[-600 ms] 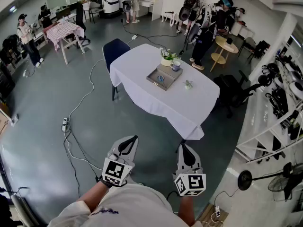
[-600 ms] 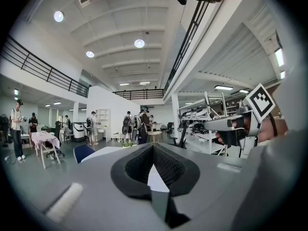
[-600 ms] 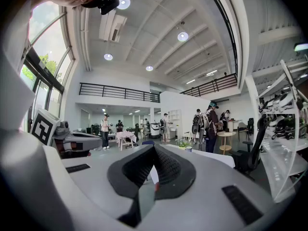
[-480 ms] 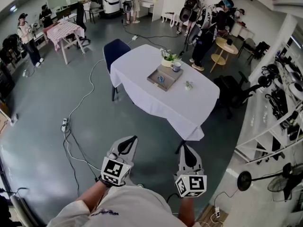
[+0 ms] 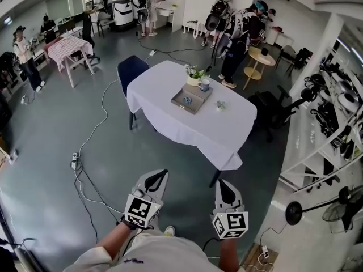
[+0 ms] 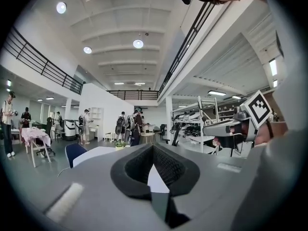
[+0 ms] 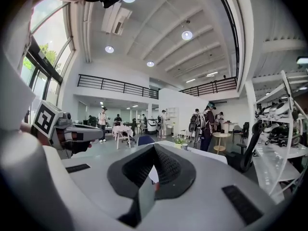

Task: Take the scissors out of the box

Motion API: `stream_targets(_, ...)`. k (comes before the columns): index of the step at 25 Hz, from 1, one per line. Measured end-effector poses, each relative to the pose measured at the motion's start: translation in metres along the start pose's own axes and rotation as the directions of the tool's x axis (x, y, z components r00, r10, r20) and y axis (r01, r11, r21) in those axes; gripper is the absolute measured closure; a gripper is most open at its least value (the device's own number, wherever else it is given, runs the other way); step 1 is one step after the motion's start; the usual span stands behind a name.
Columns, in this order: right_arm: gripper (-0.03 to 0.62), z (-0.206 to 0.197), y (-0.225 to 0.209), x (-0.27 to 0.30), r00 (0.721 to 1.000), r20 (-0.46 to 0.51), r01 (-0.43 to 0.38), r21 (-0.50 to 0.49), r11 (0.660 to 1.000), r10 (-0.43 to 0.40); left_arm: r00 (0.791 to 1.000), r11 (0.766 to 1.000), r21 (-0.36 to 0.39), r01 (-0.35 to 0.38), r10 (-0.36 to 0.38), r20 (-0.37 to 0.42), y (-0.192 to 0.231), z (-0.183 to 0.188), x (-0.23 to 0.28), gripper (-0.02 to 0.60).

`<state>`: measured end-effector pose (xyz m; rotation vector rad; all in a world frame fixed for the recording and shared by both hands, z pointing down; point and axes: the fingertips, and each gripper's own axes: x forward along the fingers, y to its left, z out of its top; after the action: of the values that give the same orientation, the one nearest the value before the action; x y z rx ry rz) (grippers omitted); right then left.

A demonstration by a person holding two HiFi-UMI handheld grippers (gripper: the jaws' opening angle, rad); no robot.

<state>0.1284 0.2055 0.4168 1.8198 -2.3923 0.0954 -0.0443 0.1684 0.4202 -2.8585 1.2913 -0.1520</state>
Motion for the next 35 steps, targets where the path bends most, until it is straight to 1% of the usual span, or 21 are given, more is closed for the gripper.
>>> stream_targets(4, 0.592, 0.0, 0.007, -0.005, 1.0, -0.008, 0.005, -0.002, 1.0, -0.005, 1.0, 1.0, -0.005, 0.001, -0.001, -0.014, 0.004, -0.006, -0.012, 0.581)
stream_targets(7, 0.592, 0.007, 0.01, -0.011, 1.0, 0.006, 0.004, -0.012, 1.0, -0.004, 0.999, 1.0, 0.008, -0.022, 0.022, -0.035, 0.009, -0.008, -0.016, 0.581)
stream_targets(10, 0.592, 0.008, 0.01, -0.016, 1.0, 0.006, 0.005, -0.026, 1.0, -0.005, 0.998, 0.999, 0.013, -0.051, 0.051, -0.025, 0.009, -0.007, -0.022, 0.581)
stream_targets(13, 0.592, 0.008, 0.013, -0.019, 1.0, 0.012, 0.004, -0.024, 1.0, -0.004, 0.998, 0.999, 0.005, -0.053, 0.053, -0.019, 0.006, -0.008, -0.027, 0.581)
stream_targets(19, 0.592, 0.013, 0.024, -0.026, 0.999, 0.036, -0.026, -0.04, 0.999, 0.027, 0.998, 0.998, 0.019, -0.053, 0.053, -0.019, 0.0, -0.008, -0.034, 0.581)
stream_targets(23, 0.591, 0.011, 0.023, -0.029, 0.999, 0.047, -0.024, -0.048, 0.999, 0.026, 0.997, 0.998, 0.025, -0.065, 0.066, -0.025, 0.001, -0.011, -0.038, 0.581)
stream_targets(25, 0.591, 0.009, 0.021, -0.028, 0.999, 0.051, -0.017, -0.033, 0.999, 0.018, 0.997, 0.997, 0.023, -0.077, 0.077, -0.022, 0.007, -0.012, -0.039, 0.581)
stream_targets(29, 0.591, 0.012, 0.02, -0.031, 0.997, 0.073, -0.008, 0.024, 1.0, 0.006, 0.995, 0.995, -0.005, -0.098, 0.098, 0.001, 0.015, -0.011, -0.045, 0.58)
stream_targets(35, 0.572, 0.014, 0.018, -0.03, 0.997, 0.081, 0.001, 0.012, 1.0, -0.002, 0.995, 0.995, 0.012, -0.1, 0.1, 0.005, 0.015, -0.006, -0.046, 0.549)
